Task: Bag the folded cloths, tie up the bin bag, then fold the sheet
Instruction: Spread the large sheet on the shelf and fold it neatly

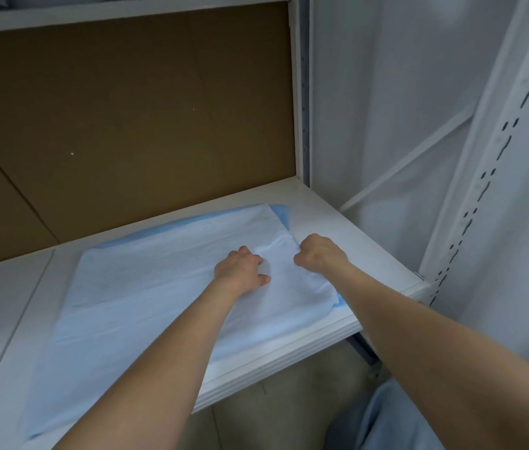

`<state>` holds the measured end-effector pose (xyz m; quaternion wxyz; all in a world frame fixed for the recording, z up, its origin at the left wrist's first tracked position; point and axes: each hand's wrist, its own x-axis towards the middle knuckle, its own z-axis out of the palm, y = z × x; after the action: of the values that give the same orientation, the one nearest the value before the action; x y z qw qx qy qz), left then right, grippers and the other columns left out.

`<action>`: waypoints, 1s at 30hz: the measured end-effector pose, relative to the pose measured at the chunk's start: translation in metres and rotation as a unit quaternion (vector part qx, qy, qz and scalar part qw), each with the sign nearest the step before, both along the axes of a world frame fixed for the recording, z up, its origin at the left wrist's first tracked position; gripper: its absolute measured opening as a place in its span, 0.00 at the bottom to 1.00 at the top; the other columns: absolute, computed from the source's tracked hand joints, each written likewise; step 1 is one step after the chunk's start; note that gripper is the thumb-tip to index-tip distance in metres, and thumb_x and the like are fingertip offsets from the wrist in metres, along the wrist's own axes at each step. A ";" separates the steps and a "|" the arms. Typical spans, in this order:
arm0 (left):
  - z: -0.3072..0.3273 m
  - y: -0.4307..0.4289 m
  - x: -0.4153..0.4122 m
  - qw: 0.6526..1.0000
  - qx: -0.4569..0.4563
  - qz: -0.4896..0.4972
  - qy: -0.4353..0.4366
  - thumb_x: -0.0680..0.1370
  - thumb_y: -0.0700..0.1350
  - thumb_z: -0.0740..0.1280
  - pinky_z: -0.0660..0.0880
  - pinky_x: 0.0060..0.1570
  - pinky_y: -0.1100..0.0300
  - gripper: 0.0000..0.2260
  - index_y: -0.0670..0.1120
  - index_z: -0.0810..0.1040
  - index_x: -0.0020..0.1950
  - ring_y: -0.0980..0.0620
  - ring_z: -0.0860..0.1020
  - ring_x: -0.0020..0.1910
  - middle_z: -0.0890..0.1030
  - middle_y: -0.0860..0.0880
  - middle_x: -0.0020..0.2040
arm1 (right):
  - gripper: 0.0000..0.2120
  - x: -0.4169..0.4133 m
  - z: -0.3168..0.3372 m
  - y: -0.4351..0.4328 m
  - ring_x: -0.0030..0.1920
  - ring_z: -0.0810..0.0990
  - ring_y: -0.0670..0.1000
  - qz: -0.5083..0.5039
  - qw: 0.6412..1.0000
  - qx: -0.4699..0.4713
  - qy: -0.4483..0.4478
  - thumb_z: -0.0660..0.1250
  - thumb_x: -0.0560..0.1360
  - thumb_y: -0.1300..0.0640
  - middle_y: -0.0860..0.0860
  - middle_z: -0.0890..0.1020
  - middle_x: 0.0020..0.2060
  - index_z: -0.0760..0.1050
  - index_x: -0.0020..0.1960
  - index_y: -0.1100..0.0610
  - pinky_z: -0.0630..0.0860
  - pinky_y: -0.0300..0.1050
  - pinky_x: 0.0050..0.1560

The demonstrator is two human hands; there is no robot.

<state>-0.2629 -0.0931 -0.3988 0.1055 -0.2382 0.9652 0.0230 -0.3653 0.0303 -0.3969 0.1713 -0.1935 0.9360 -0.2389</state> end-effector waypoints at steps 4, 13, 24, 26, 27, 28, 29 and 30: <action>0.001 0.007 0.005 1.000 0.014 -0.001 0.001 0.80 0.55 0.58 0.69 0.65 0.52 0.23 0.50 0.63 0.75 0.46 0.64 0.70 0.63 0.47 0.73 | 0.08 -0.002 0.011 0.018 0.49 0.77 0.56 -0.046 0.998 -0.025 0.019 0.61 0.76 0.54 0.53 0.78 0.50 0.74 0.51 0.57 0.71 0.45 0.45; 0.000 0.034 0.013 0.997 0.058 -0.042 0.031 0.78 0.54 0.63 0.67 0.69 0.52 0.24 0.53 0.65 0.74 0.46 0.65 0.71 0.65 0.47 0.72 | 0.14 0.016 0.017 0.041 0.40 0.78 0.55 -0.025 0.999 -0.016 -0.045 0.70 0.72 0.51 0.54 0.77 0.40 0.67 0.37 0.57 0.75 0.43 0.40; -0.005 0.043 0.002 0.997 0.054 -0.058 0.002 0.78 0.56 0.62 0.65 0.69 0.52 0.27 0.55 0.61 0.76 0.46 0.63 0.72 0.61 0.48 0.75 | 0.14 0.015 0.004 0.043 0.48 0.75 0.55 -0.045 0.997 -0.004 -0.064 0.72 0.71 0.56 0.53 0.74 0.48 0.67 0.49 0.58 0.71 0.44 0.44; -0.005 0.048 -0.001 0.997 0.049 -0.061 -0.001 0.78 0.56 0.62 0.66 0.69 0.52 0.27 0.55 0.60 0.76 0.46 0.64 0.72 0.61 0.48 0.75 | 0.13 0.010 0.004 0.048 0.46 0.75 0.55 -0.037 0.998 0.004 -0.054 0.71 0.71 0.54 0.53 0.75 0.46 0.68 0.44 0.58 0.72 0.44 0.43; -0.005 0.050 -0.001 0.997 0.048 -0.059 -0.003 0.78 0.56 0.62 0.66 0.69 0.52 0.27 0.55 0.60 0.76 0.46 0.64 0.72 0.61 0.48 0.75 | 0.13 0.008 0.005 0.051 0.46 0.75 0.55 -0.033 0.998 0.008 -0.048 0.70 0.72 0.53 0.53 0.75 0.45 0.68 0.42 0.57 0.72 0.44 0.43; -0.003 0.050 -0.001 0.997 0.051 -0.059 -0.005 0.78 0.56 0.62 0.66 0.69 0.52 0.27 0.55 0.60 0.76 0.46 0.64 0.72 0.61 0.48 0.75 | 0.14 0.007 0.008 0.055 0.45 0.75 0.55 -0.031 0.999 0.012 -0.040 0.69 0.73 0.51 0.53 0.75 0.44 0.67 0.40 0.58 0.72 0.44 0.44; -0.002 0.050 -0.001 0.997 0.058 -0.059 -0.009 0.78 0.56 0.62 0.66 0.69 0.52 0.27 0.54 0.60 0.76 0.46 0.64 0.73 0.61 0.48 0.75 | 0.14 0.006 0.011 0.059 0.44 0.75 0.55 -0.033 0.999 0.012 -0.031 0.68 0.74 0.50 0.52 0.74 0.41 0.67 0.39 0.58 0.71 0.44 0.43; 0.001 0.049 0.000 0.996 0.065 -0.061 -0.010 0.78 0.55 0.63 0.65 0.70 0.52 0.27 0.54 0.60 0.76 0.46 0.64 0.73 0.61 0.48 0.75 | 0.13 0.006 0.014 0.062 0.42 0.75 0.54 -0.040 0.999 0.011 -0.021 0.66 0.74 0.51 0.52 0.74 0.38 0.67 0.38 0.58 0.71 0.43 0.41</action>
<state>-0.2628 -0.0438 -0.3982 0.1315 -0.1720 0.9732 0.0769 -0.3597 0.0923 -0.3826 0.1833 -0.1491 0.9419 -0.2388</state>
